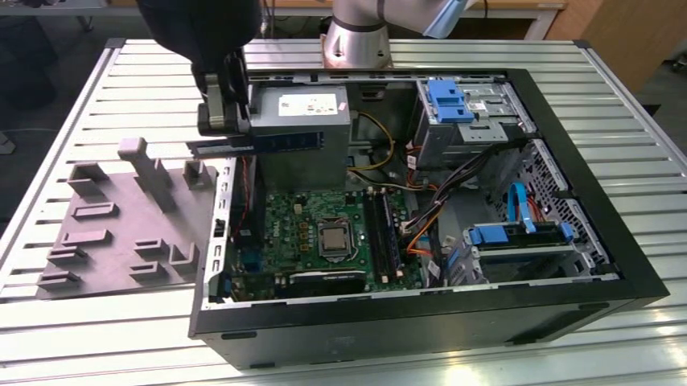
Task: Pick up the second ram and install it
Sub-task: 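Pick up the second ram and move it above second insertion slot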
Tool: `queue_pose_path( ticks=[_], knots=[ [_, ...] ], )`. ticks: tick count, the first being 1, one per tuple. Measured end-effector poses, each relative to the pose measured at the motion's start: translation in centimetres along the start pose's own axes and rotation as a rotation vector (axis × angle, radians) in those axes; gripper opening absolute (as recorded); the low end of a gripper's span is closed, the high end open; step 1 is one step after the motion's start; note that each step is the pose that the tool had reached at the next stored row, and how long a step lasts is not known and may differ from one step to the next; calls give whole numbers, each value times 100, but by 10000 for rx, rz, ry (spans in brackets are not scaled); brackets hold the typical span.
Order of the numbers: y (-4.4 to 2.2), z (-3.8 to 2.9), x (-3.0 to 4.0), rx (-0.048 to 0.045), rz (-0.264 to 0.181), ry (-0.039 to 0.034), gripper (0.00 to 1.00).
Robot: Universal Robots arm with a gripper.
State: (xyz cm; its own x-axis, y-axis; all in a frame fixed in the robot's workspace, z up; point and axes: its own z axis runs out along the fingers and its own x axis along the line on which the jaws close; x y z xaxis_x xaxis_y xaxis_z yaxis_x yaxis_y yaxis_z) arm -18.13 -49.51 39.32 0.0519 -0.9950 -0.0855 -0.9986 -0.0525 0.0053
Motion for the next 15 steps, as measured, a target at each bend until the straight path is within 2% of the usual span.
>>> queue_pose_path(
  ticks=[15],
  knots=[
    [-100,-1,5,0,0,0,11]
  ],
)
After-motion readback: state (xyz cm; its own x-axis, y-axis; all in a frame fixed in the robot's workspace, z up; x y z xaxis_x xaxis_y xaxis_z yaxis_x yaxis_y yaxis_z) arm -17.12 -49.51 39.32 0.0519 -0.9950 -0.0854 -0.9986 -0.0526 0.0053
